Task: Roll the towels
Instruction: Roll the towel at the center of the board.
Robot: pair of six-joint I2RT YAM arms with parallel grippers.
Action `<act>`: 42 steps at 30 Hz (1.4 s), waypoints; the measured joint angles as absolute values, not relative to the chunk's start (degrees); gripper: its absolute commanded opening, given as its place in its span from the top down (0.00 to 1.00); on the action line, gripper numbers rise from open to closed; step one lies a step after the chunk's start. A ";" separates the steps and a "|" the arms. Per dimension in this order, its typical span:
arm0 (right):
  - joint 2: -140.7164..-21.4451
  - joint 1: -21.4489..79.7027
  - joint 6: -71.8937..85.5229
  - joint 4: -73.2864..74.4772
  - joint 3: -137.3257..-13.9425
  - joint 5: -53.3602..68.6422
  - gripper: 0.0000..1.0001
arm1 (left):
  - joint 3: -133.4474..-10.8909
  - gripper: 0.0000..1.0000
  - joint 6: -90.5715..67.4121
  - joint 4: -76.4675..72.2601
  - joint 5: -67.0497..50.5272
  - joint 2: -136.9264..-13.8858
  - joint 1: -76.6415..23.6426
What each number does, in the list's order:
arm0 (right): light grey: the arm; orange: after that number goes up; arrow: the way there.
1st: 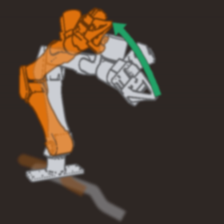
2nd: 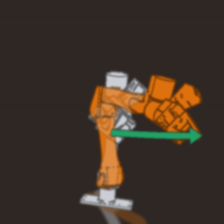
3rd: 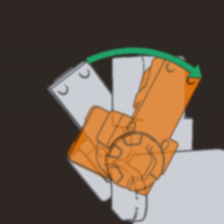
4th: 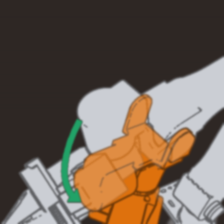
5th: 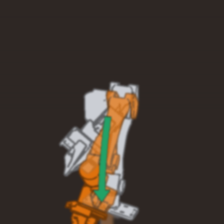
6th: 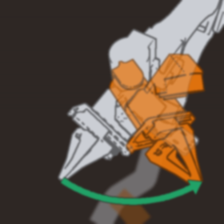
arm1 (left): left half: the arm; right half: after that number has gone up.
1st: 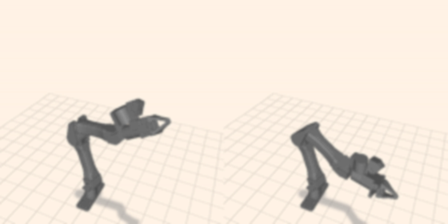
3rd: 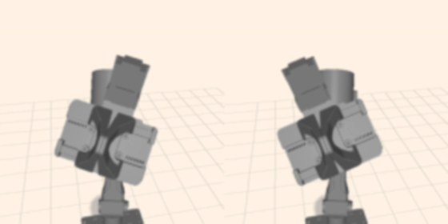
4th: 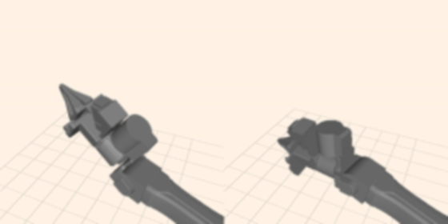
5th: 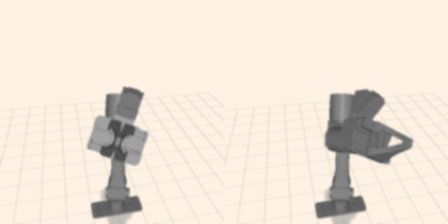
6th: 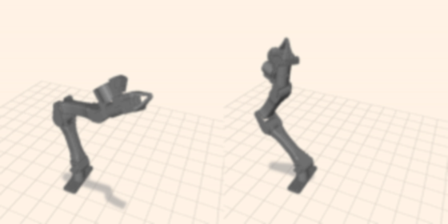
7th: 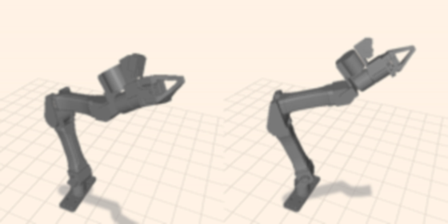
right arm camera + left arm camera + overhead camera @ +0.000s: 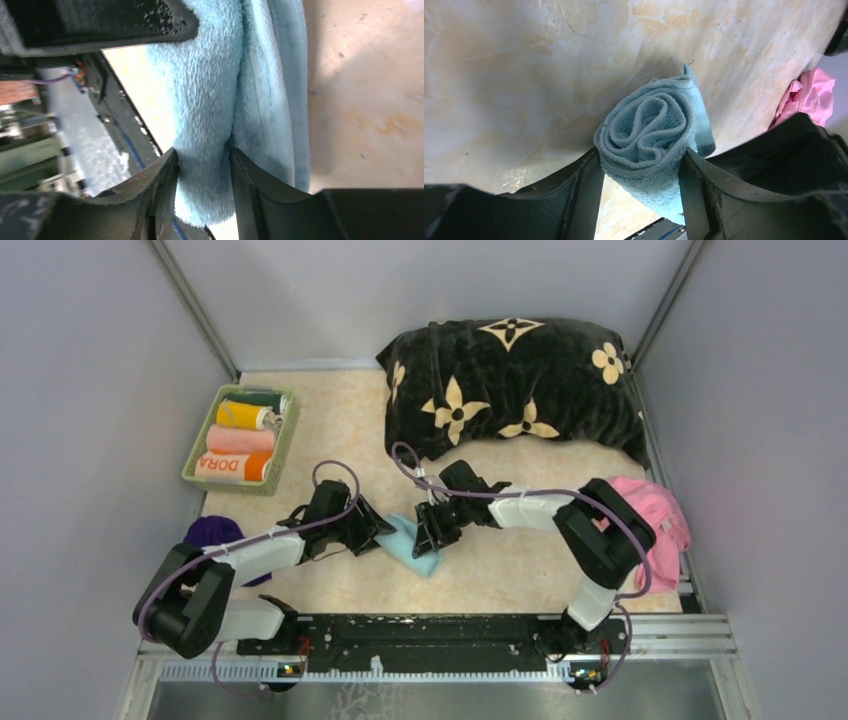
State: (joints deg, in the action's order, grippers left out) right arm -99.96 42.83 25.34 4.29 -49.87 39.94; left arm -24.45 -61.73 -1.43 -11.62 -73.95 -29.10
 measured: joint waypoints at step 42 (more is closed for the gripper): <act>-97.14 65.98 4.23 15.51 -55.86 -6.90 0.76 | -24.58 0.20 -59.16 1.76 -8.34 -69.32 -28.73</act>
